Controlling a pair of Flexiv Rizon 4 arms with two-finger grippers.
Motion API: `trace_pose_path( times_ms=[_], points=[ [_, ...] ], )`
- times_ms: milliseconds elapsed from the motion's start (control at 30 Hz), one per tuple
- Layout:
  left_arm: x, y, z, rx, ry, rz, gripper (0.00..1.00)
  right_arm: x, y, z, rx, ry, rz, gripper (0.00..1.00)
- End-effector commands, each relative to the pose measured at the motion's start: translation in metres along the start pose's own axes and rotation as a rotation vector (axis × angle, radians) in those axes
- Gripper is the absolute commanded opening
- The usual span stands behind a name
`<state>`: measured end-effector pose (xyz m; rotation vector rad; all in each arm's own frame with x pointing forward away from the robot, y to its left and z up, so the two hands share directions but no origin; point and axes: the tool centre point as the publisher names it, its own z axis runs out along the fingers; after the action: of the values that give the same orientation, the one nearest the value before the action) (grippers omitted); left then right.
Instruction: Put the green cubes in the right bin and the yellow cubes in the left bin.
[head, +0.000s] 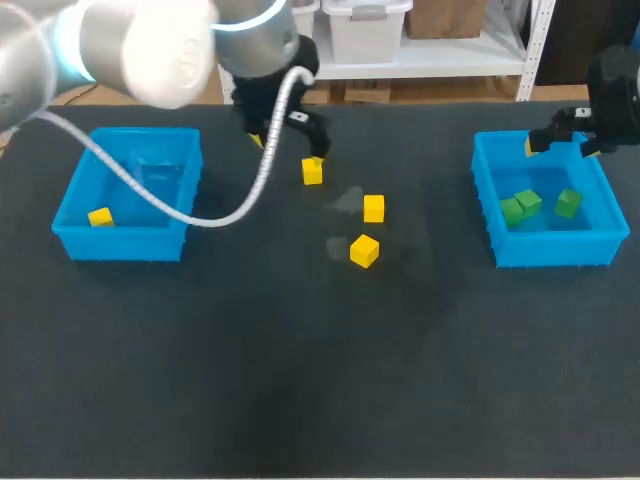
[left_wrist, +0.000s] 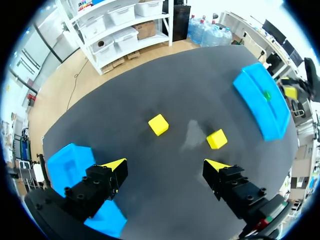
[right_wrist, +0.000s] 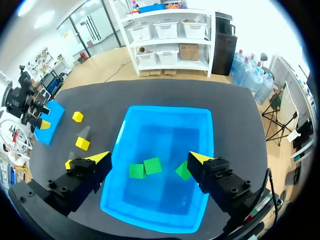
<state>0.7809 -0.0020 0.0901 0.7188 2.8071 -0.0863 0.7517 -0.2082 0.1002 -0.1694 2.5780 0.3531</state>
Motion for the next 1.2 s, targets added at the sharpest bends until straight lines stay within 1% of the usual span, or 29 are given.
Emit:
trace_pose_path(
  times_ms=[33,200,233,367,533,633,767,900,1200],
  points=[
    [-0.032,-0.007,0.02,-0.034,0.126,-0.01,1.0,0.003,0.002,-0.002,0.01,-0.007,0.001,1.0],
    [-0.038,-0.003,0.04,-0.045,0.161,-0.072,1.0,0.003,0.002,-0.002,0.01,-0.007,0.001,1.0],
    [-0.039,-0.002,0.043,-0.05,0.166,-0.101,1.0,0.003,0.002,-0.002,0.01,-0.007,0.001,1.0],
    [-0.042,-0.002,0.054,-0.054,0.173,-0.143,1.0,0.003,0.002,-0.002,0.01,-0.007,0.001,1.0],
    [-0.046,-0.002,0.069,-0.052,0.19,-0.16,1.0,0.003,0.002,-0.002,0.01,-0.007,0.001,1.0],
    [-0.046,-0.005,0.076,-0.05,0.206,-0.154,1.0,0.003,0.002,-0.002,0.01,-0.007,0.001,1.0],
    [-0.039,-0.009,0.086,-0.049,0.232,-0.151,1.0,0.003,0.002,-0.002,0.01,-0.007,0.001,1.0],
    [-0.032,-0.007,0.097,-0.053,0.255,-0.166,1.0,0.003,0.002,-0.002,0.01,-0.007,0.001,1.0],
    [-0.027,-0.006,0.104,-0.066,0.269,-0.193,1.0,0.003,0.002,-0.002,0.01,-0.007,0.001,1.0]
  ],
)
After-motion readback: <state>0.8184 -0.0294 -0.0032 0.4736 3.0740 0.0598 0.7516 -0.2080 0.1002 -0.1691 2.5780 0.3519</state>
